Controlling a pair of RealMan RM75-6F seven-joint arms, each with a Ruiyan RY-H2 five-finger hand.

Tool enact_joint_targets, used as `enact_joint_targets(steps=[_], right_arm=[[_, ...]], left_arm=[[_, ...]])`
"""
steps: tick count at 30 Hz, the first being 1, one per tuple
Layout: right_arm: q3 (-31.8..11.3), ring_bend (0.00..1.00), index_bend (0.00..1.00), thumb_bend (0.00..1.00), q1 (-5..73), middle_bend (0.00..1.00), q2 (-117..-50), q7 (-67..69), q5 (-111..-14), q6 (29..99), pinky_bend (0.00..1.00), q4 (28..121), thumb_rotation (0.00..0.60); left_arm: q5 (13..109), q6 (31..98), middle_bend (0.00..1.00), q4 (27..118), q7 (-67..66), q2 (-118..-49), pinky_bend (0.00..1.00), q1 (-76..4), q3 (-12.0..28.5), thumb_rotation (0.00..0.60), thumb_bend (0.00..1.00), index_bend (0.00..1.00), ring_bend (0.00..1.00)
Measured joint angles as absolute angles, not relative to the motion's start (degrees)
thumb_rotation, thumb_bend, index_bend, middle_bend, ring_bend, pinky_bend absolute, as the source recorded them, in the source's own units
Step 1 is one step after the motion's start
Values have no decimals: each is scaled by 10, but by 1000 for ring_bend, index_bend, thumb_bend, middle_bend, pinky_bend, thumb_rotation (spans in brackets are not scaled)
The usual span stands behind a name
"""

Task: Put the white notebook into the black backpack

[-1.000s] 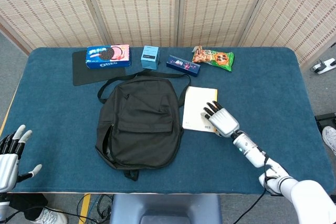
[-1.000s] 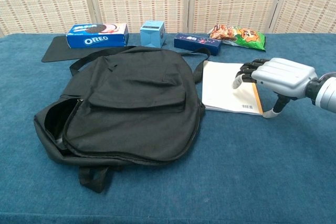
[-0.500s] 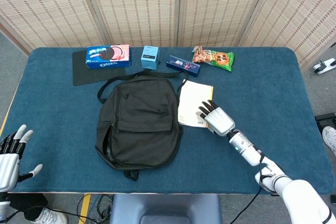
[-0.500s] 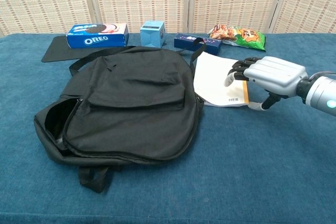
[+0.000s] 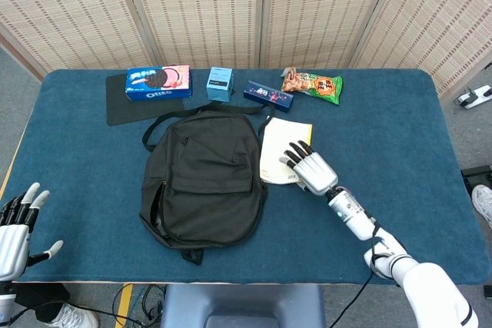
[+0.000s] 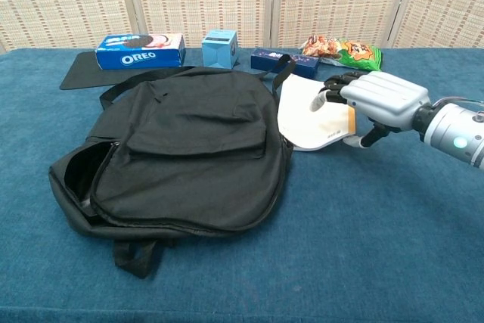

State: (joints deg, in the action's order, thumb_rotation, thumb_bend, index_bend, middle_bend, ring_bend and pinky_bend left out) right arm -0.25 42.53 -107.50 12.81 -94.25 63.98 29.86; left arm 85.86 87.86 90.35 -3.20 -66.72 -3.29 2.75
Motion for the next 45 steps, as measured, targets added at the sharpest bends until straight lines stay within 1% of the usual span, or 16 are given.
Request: enact_joint_targets(steps=[3,9,13,16,18,26,34,39,45], right_arm=[[-7,70,252,356,427,231,-1081,134,-937,641,100,299,600],[-11,70,386,354,429,243,-1094,141,-932,647,100,291,600],[-17,70,457,306,431,256,-1102,145,-924,646,100,285,600],[-20,73,532,260,433,277,-1106,147,-921,648,100,281,600],[-21,75,556,250,433,283,-1107,147,-920,651,100,279,600],[-20,75,582,241,432,284,-1103,142,-917,650,100,279,600],[-11,78,619,360,430,292,-1089,137,-925,664,100,281,600],[-8,91,625,410,422,302,-1071,130,-931,695,100,288,600],[-6,101,625,439,409,312,-1028,99,-942,754,100,314,600]], left_arm=[[859,876,36,904,-33,-668,71,-34,27,600,114,122,63],[857,876,36,905,-32,-668,71,-34,28,600,114,123,63],[857,874,36,904,-31,-668,71,-35,27,600,114,123,63],[856,874,36,903,-30,-669,71,-35,27,600,114,123,63],[855,874,36,903,-29,-669,71,-35,28,600,114,123,63],[856,873,36,902,-26,-669,71,-35,27,600,114,123,63],[860,871,36,901,-25,-662,71,-40,30,600,114,123,63],[870,861,36,905,-19,-647,71,-54,34,600,114,123,64],[892,835,59,911,-8,-623,75,-84,39,600,114,144,104]])
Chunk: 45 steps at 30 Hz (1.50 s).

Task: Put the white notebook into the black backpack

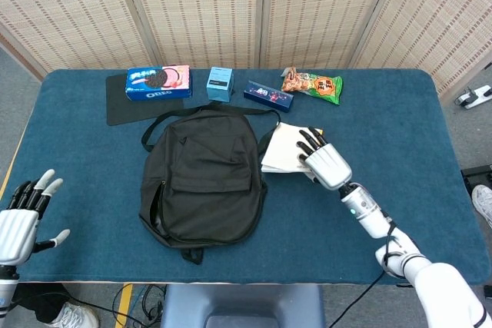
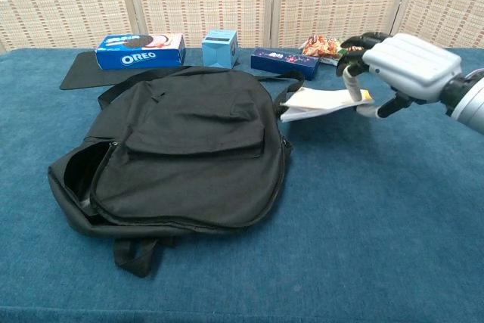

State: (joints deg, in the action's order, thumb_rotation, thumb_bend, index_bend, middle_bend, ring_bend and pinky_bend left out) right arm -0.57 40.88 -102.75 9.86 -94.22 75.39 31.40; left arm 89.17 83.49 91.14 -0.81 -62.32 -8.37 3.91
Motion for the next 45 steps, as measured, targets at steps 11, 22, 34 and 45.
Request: enact_joint_targets(steps=[11,22,34,45], right_arm=[[-14,113,626,447,397,322,-898,11,-963,831,100,452,600],[-36,114,625,447,386,325,-763,-82,-978,869,100,637,600],[-59,115,625,447,362,325,-698,-128,-986,884,100,727,600],[-66,115,625,447,350,325,-698,-119,-988,884,100,720,600]], left_arm=[[947,750,84,926,28,-584,101,-168,41,600,114,164,134],[1017,653,87,935,48,-583,103,-268,30,600,114,167,137],[1025,556,86,910,15,-659,107,-345,14,600,114,168,137],[998,519,86,889,-26,-726,113,-379,8,600,114,162,137]])
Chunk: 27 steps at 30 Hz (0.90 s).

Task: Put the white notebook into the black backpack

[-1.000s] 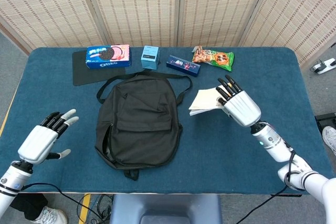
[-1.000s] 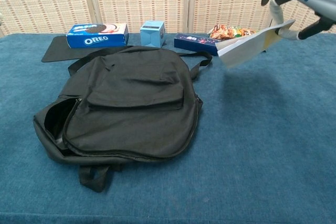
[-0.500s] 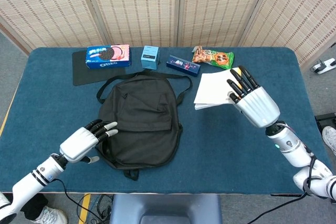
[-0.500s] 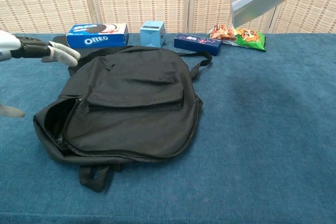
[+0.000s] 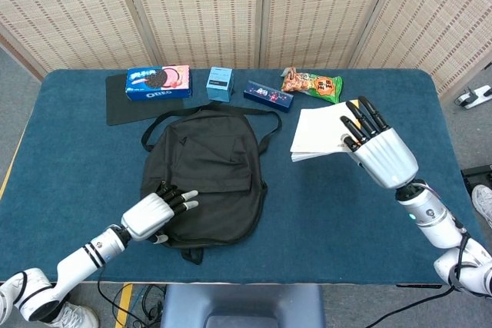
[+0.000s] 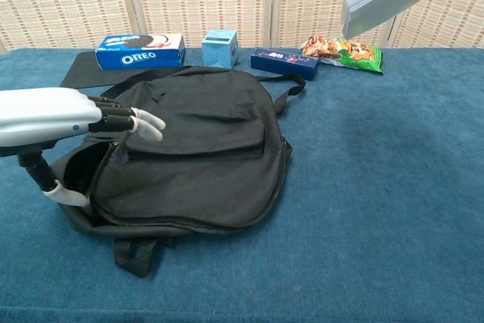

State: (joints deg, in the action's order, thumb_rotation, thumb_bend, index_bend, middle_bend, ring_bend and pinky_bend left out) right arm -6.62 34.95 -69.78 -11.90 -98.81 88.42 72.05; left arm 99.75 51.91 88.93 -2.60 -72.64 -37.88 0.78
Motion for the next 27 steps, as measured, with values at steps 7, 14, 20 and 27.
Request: enact_joint_targets(steps=[7,14,20,27], right_arm=[[-69,115,626,447,343,325,-699,-110,-990,886,100,713,600],[-71,115,625,447,340,325,-699,-99,-994,887,100,705,600],[-73,115,625,447,336,325,-700,-93,-996,888,100,700,600],[-76,115,625,447,332,325,-701,-91,-994,890,100,697,600]], left_arm=[[967,486,86,878,-44,-749,121,-397,7,600,114,162,138],[936,466,86,873,-72,-764,124,-406,2,600,114,162,140],[914,457,86,861,-76,-781,127,-414,2,600,114,162,142],[891,455,86,841,-71,-808,131,-423,10,600,114,170,149]])
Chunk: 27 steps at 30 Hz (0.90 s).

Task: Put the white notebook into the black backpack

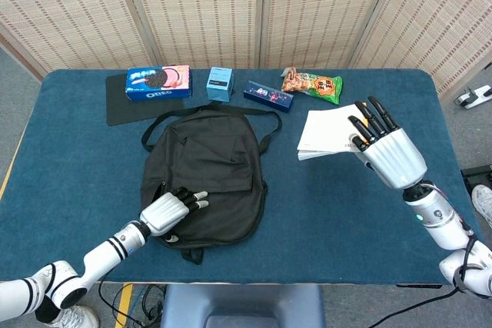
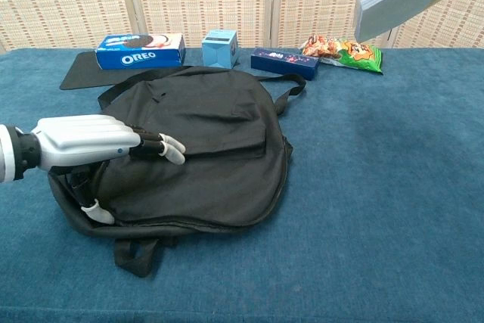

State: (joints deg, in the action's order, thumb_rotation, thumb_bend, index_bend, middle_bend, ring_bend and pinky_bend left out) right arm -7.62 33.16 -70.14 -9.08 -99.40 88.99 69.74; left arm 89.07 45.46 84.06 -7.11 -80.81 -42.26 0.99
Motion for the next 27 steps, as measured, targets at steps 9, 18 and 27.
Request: enact_joint_targets(steps=[9,18,27], right_arm=[[-79,115,625,447,326,325,-706,-88,-991,892,100,692,600],[-82,115,625,447,319,327,-710,-82,-986,894,100,685,600],[-85,115,625,447,316,330,-714,-77,-983,896,100,681,600]], left_arm=[[868,477,118,807,-49,-848,162,-425,26,600,114,221,181],[861,510,186,778,-15,-874,193,-424,36,600,181,355,234],[851,535,279,761,32,-890,225,-419,47,600,305,594,290]])
